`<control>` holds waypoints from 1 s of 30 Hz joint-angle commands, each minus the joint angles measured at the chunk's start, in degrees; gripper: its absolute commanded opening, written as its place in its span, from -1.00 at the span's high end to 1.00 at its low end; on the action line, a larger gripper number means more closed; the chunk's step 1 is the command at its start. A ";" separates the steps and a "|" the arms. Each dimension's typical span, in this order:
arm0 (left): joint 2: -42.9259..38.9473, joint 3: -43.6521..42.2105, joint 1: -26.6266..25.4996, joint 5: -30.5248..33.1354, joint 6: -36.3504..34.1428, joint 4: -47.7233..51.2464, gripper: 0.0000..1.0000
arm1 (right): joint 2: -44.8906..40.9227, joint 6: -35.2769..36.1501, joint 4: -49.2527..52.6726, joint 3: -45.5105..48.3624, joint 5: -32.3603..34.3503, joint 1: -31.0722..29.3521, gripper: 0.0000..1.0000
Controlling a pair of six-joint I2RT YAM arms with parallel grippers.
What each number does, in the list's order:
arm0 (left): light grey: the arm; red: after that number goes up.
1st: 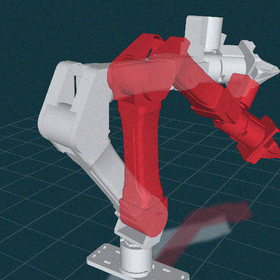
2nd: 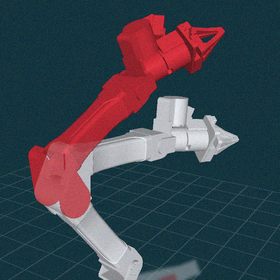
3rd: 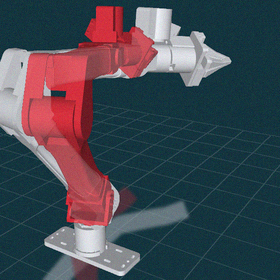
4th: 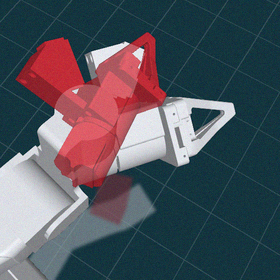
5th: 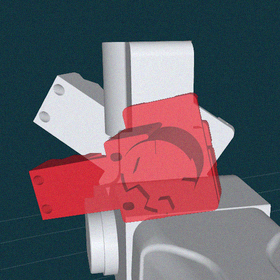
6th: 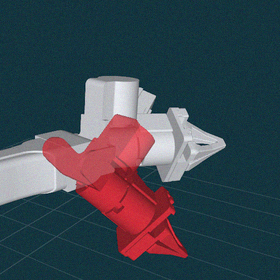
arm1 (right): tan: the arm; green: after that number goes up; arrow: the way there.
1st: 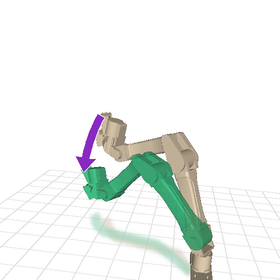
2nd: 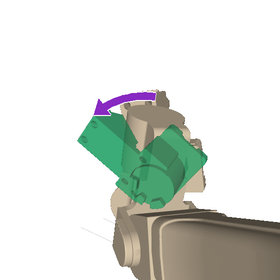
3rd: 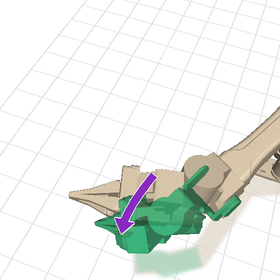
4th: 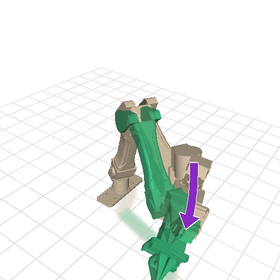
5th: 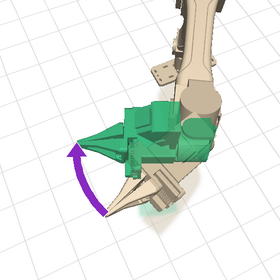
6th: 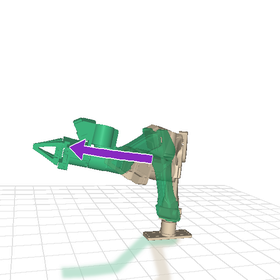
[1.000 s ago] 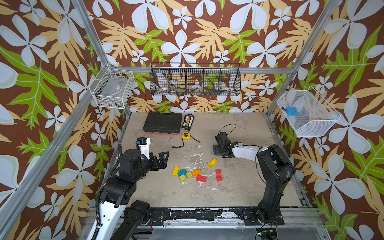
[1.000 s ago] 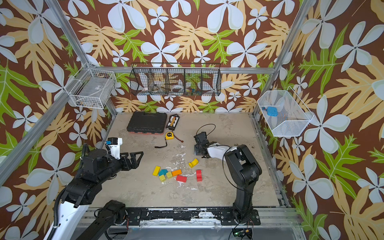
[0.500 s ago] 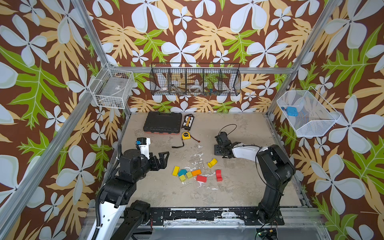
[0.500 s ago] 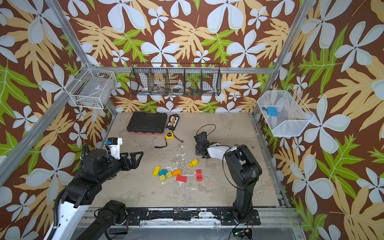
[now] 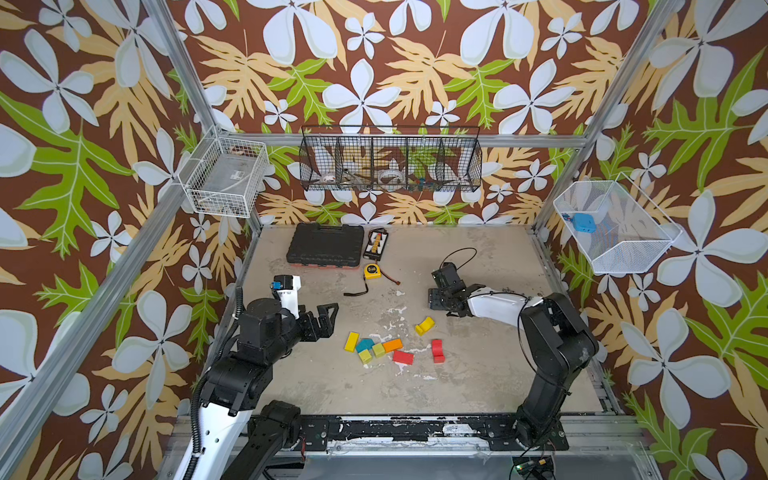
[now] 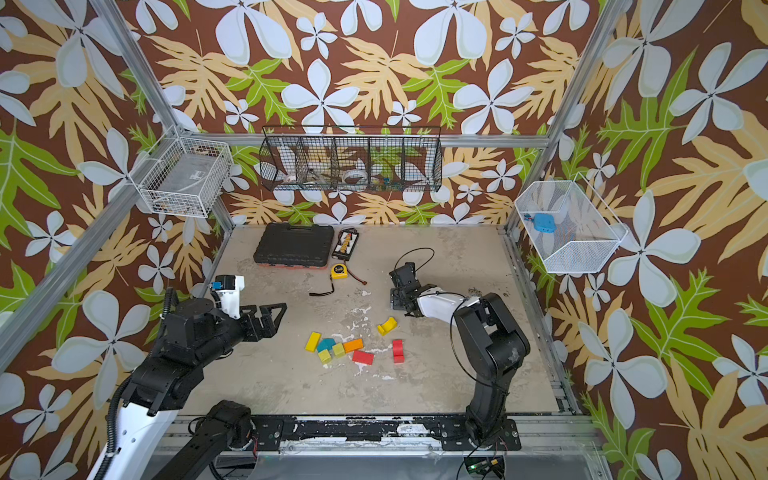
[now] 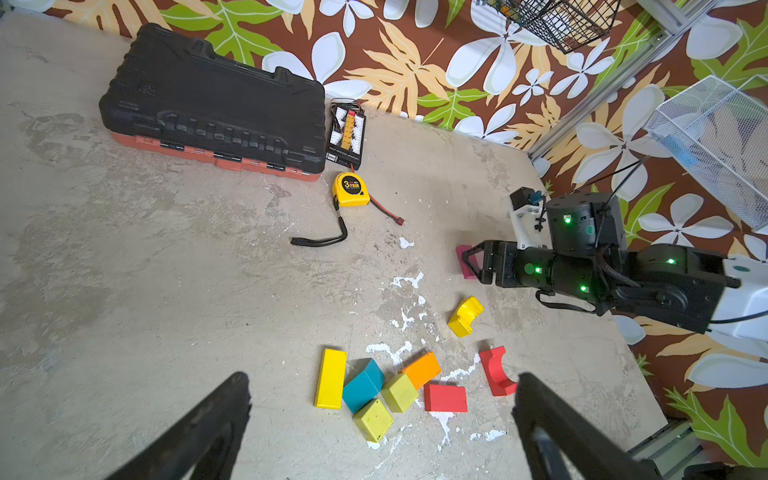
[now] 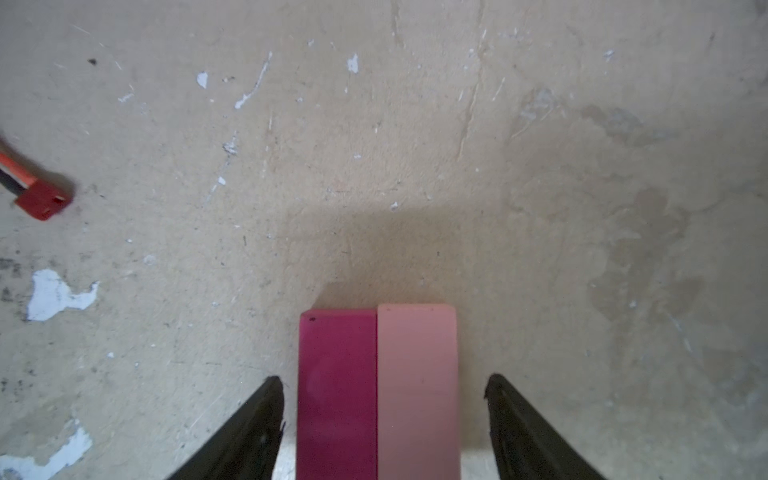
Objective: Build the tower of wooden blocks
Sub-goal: 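Swing the right gripper back toward the block pile near the robot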
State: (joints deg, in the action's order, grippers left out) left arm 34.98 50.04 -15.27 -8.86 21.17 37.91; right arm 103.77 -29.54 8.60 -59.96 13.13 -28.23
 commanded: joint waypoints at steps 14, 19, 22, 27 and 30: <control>-0.08 0.23 -0.08 0.51 0.45 -0.12 -1.00 | -19.08 -8.57 -5.81 13.21 6.05 -10.39 -0.51; -0.14 0.23 -0.06 0.68 0.45 -0.04 -1.00 | -24.91 -11.53 -8.63 18.58 7.08 -17.36 -0.46; -0.31 0.23 -0.11 0.86 0.53 0.02 -1.00 | -24.82 -12.20 -7.75 19.02 6.83 -20.19 -0.45; -0.93 0.23 -0.11 1.09 0.63 0.04 -1.00 | -21.68 -12.36 -5.31 18.83 7.85 -21.29 -0.39; -1.31 0.21 -0.09 1.21 0.69 0.12 -1.00 | -21.20 -12.80 -4.69 19.61 8.84 -21.26 -0.37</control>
State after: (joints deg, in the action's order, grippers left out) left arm 34.00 50.04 -15.27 -8.10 21.19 38.06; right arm 82.41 -41.56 2.83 -40.69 19.92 -49.43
